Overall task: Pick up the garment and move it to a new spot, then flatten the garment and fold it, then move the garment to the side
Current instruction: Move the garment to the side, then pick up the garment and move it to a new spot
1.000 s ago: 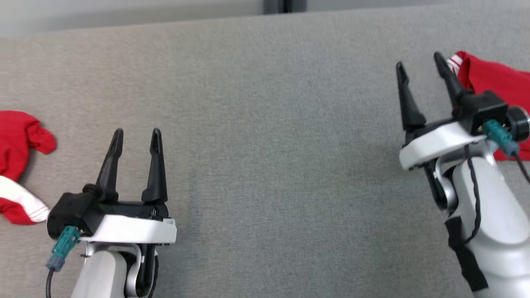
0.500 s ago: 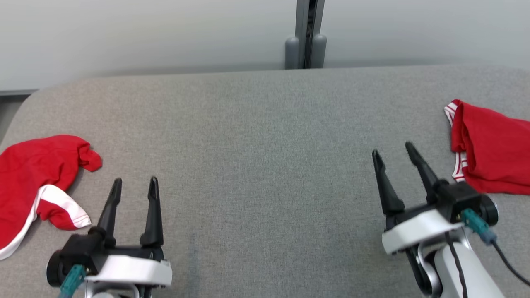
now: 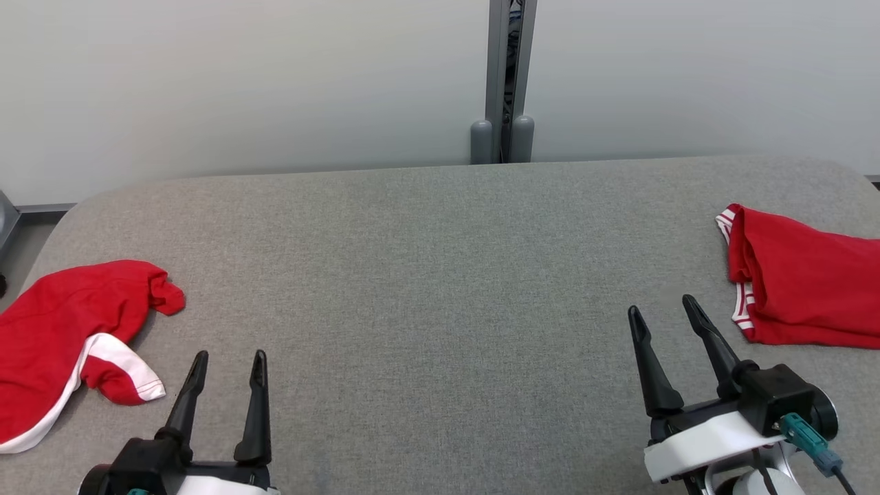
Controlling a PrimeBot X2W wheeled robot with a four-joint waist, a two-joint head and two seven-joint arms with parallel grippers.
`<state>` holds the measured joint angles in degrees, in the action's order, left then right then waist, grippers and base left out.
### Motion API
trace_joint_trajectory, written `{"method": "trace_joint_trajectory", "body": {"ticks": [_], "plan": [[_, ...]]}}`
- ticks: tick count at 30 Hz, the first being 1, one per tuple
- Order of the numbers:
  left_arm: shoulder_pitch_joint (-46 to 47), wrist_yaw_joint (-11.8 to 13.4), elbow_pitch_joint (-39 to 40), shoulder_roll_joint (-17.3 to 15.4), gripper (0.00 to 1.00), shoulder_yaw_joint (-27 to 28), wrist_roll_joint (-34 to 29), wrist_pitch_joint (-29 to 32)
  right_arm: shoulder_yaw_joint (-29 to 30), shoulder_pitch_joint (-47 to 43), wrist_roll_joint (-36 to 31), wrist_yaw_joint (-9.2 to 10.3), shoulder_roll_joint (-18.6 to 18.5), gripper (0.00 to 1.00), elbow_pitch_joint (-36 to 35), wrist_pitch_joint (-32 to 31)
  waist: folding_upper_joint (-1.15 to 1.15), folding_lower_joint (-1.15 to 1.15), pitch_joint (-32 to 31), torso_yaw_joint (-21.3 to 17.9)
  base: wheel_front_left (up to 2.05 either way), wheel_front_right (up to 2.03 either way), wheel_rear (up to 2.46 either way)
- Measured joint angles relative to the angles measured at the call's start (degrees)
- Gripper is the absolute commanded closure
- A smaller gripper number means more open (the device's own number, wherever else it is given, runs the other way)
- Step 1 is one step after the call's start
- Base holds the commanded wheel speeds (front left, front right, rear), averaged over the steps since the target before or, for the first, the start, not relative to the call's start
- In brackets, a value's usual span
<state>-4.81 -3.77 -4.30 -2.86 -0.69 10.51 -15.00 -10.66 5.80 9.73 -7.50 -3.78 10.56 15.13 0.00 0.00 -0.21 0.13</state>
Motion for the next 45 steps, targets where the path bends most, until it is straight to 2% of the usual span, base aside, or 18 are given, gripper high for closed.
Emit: {"method": "trace_joint_trajectory", "body": {"ticks": [14, 35, 45], "plan": [[-1.8, 0.8, -1.2, 0.0, 0.00, -0.9, 1.5, 0.0, 3.3, -4.9, 0.9, 0.00, 0.6, 0.00, 0.6, 0.0, 0.00, 0.00, -2.3, 0.6, 0.00, 0.00, 0.00], [-1.8, 1.2, -3.2, 0.0, 0.00, -0.9, 2.3, 0.0, 2.6, -5.3, 0.8, 0.00, 0.9, 0.00, 0.7, 0.0, 0.00, 0.00, -2.4, 0.5, 0.00, 0.00, 0.00], [-0.8, 1.7, -3.6, 0.1, 0.00, -1.2, 2.7, 0.0, 1.8, -5.5, 1.1, 0.00, 1.0, 0.00, 1.0, 0.0, 0.00, 0.00, -2.3, 2.9, 0.00, 0.00, 0.00]]}}
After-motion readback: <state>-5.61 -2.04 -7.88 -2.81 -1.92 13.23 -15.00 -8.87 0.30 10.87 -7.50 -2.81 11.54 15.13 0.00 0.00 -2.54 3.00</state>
